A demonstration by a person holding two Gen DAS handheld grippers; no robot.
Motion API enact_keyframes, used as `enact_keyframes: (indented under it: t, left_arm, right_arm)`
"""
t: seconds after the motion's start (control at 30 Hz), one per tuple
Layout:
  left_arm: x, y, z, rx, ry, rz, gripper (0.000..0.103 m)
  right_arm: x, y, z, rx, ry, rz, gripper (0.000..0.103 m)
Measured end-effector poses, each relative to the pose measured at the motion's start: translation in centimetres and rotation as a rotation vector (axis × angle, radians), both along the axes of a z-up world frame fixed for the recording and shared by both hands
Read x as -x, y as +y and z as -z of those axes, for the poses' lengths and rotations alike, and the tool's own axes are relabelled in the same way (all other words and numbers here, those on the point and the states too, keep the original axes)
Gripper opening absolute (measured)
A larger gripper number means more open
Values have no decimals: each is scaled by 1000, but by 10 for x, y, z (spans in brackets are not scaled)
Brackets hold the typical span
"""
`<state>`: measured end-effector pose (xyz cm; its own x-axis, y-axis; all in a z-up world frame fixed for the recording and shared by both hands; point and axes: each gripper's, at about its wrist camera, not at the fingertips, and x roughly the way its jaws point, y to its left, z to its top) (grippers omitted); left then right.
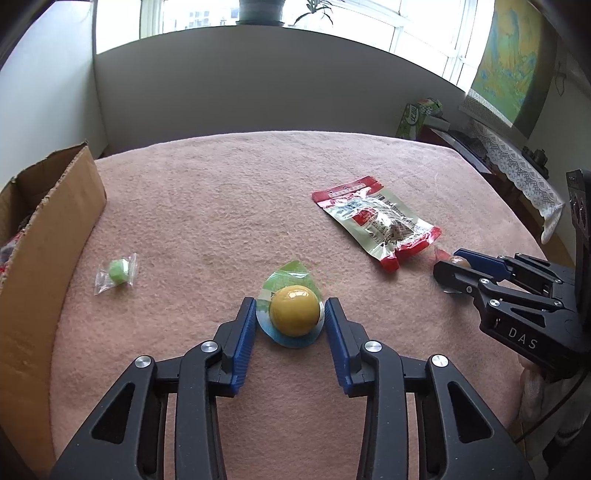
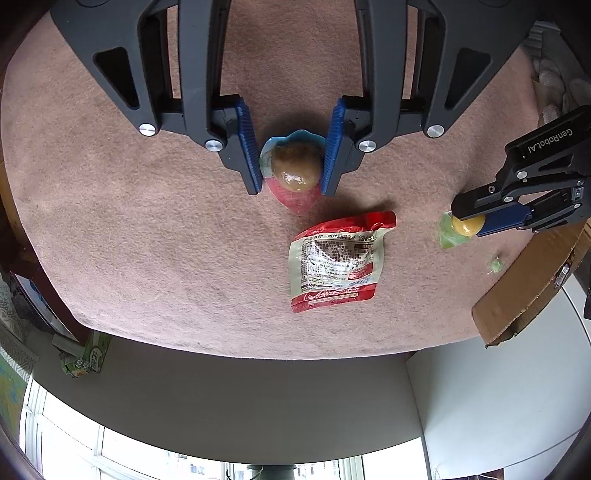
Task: Organize snacks
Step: 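Grasp the yellow round sweet with the left gripper while the right grasps the brown sweet, then carry the yellow sweet with the left gripper while the right carries the brown sweet into the box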
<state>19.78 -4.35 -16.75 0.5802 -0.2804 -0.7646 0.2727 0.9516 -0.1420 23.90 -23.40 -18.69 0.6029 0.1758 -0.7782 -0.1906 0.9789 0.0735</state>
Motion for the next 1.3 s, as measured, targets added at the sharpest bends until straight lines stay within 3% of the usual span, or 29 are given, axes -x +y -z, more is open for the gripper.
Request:
enact_keyframes:
  t: [0.53,0.77,1.03,1.3]
  left_arm:
    - [7,14,-6,56,2,-42,26]
    - [16,24,-17,108,-14,-57,26]
    - [36,49,-55,137,-105,-105,26]
    - [50,107,-89,127,-202,-241,26]
  right_arm:
    - [8,-10,-6,-64,0,30,28]
    - [19,-3,-27,-80,-44,6,28]
    - [24,29,-66,-107,-118,-78,28]
    - [11,85,-99,-142,-171,-189,28]
